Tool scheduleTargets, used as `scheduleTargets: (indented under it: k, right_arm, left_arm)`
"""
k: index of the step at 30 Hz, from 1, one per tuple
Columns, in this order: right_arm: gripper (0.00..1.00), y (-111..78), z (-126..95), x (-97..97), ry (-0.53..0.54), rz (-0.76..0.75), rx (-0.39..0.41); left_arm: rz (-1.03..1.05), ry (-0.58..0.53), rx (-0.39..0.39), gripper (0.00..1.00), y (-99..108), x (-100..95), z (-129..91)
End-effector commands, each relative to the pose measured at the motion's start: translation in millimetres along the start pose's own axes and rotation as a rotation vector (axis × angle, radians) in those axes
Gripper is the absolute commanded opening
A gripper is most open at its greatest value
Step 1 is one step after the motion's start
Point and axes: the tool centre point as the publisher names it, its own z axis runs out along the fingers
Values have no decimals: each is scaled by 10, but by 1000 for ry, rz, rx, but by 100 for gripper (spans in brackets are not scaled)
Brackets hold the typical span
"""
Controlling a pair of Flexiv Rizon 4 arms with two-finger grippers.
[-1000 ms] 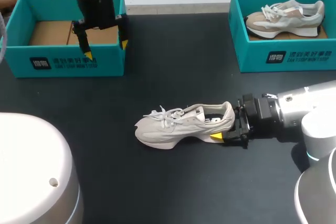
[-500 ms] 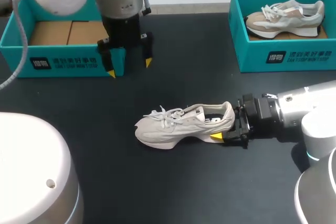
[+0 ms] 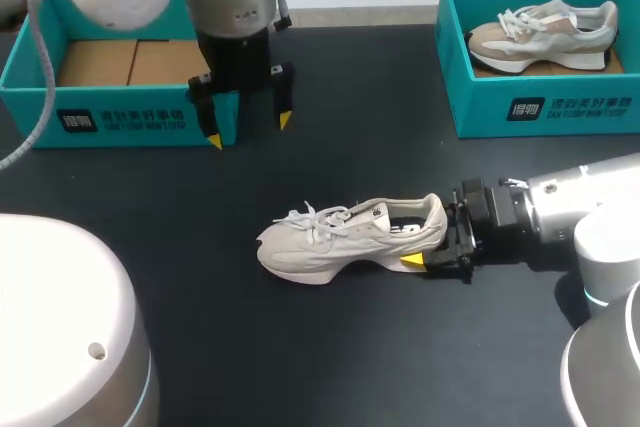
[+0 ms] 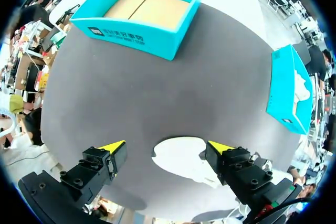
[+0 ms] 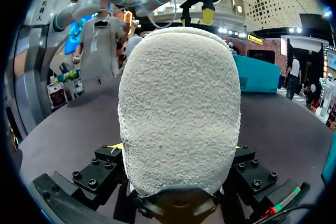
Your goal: Take the shoe out of the shoebox, open the shoe tongue, remove and reinsert the insole, then place the shoe into the shoebox
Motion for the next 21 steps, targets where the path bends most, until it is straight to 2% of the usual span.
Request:
scheduleTargets:
  k: [1,3,11,21]
  right_arm:
    - [0,-70,59,-12,-3,-1,2]
    - [0,-70,59,-12,-3,-1,2]
    - [0,-70,59,-12,-3,-1,2]
    - [0,-70,59,-12,-3,-1,2]
  left_arm:
    - [0,2,0,100,2,-6,3]
    - [0,2,0,100,2,-6,3]
    - [14,-24,-9,100,251,80,119]
    - [40,-25,-66,100,667,470,264]
